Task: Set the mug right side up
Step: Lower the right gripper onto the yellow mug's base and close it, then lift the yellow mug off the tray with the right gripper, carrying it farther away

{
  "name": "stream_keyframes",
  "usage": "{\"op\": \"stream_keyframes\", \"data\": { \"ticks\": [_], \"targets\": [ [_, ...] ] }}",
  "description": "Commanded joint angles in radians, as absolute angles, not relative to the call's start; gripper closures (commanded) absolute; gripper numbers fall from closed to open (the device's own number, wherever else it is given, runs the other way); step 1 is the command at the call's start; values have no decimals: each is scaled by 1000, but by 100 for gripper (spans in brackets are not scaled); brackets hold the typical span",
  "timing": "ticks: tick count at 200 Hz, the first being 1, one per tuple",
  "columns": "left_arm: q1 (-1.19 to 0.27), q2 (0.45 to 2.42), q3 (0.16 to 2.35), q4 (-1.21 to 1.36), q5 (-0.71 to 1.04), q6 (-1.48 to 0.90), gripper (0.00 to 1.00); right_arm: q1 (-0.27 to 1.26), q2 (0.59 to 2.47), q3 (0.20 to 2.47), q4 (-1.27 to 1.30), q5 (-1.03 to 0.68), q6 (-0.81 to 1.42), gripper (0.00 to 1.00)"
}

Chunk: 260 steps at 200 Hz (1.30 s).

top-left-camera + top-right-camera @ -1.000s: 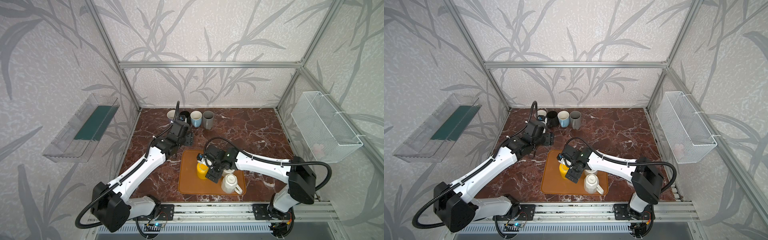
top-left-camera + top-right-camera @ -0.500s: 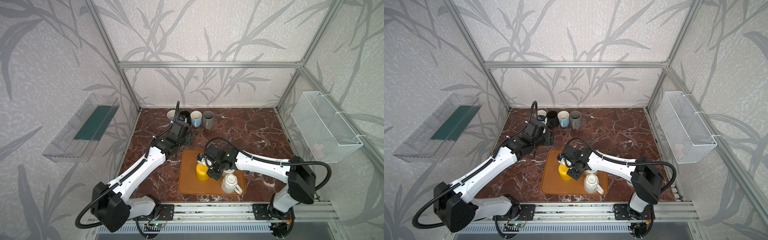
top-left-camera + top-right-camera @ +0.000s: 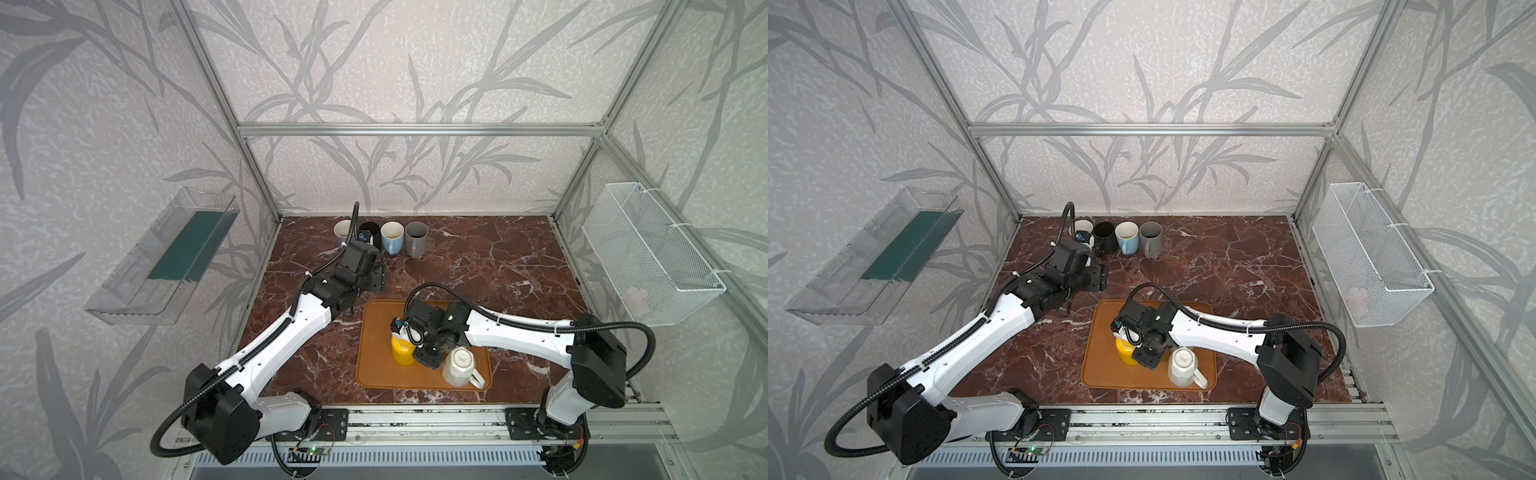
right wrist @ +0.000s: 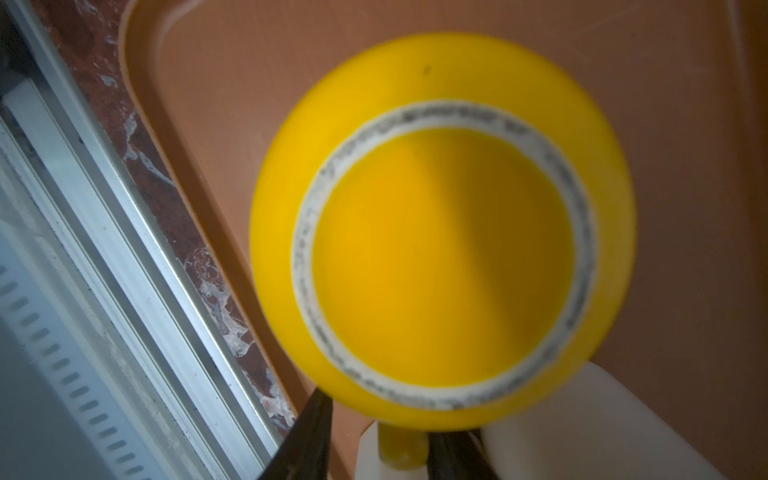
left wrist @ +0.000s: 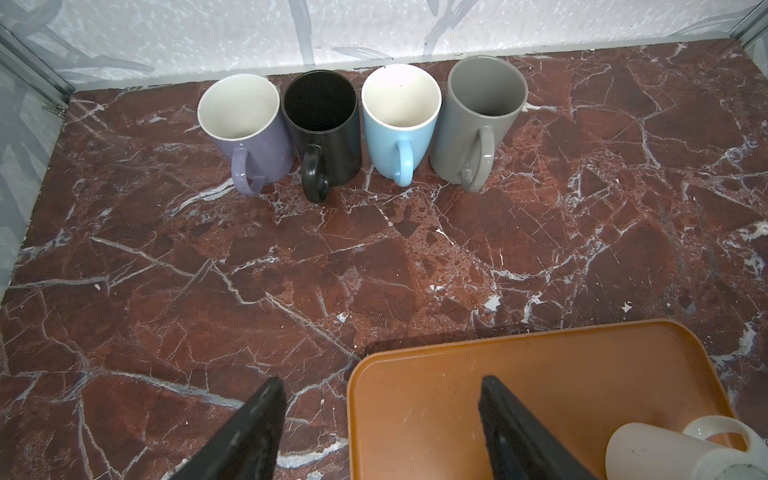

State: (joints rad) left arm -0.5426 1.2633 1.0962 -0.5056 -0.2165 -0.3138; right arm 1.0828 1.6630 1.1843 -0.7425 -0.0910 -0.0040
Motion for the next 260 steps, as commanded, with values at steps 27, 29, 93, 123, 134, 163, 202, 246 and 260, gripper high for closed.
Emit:
{"op": "stream_keyframes", "data": {
  "ticks": [27,29,93,123,134,163,202,246,260],
  "targets": [
    [-543,1241,1092,-524,-239,-308,25,1089,1690,1203,-743,-89,0,65],
    [-543,1241,1092,-525,-239,-308,24,1089,1692,1201,-742,-89,1,65],
    [-543,1244,1091,-526,-239,-308,24,1090,1731,1213,-726,-67,8,75],
    [-542,1244,1093,-528,-242,-308,25,1090,1739,1212,-708,-62,13,88],
    [-543,1243,1092,-528,-243,-308,25,1089,1743,1215,-707,-56,14,88],
    [-542,1243,1092,-530,-245,-310,25,1089,1737,1212,-690,-44,21,99],
    [-543,1238,1089,-528,-242,-316,25,1090,1720,1211,-655,-15,40,100],
    [-540,1219,1072,-519,-243,-322,25,1054,1672,1193,-584,14,83,100],
    [-534,1215,1071,-519,-240,-326,25,1031,1652,1177,-550,15,106,100]
  ]
}}
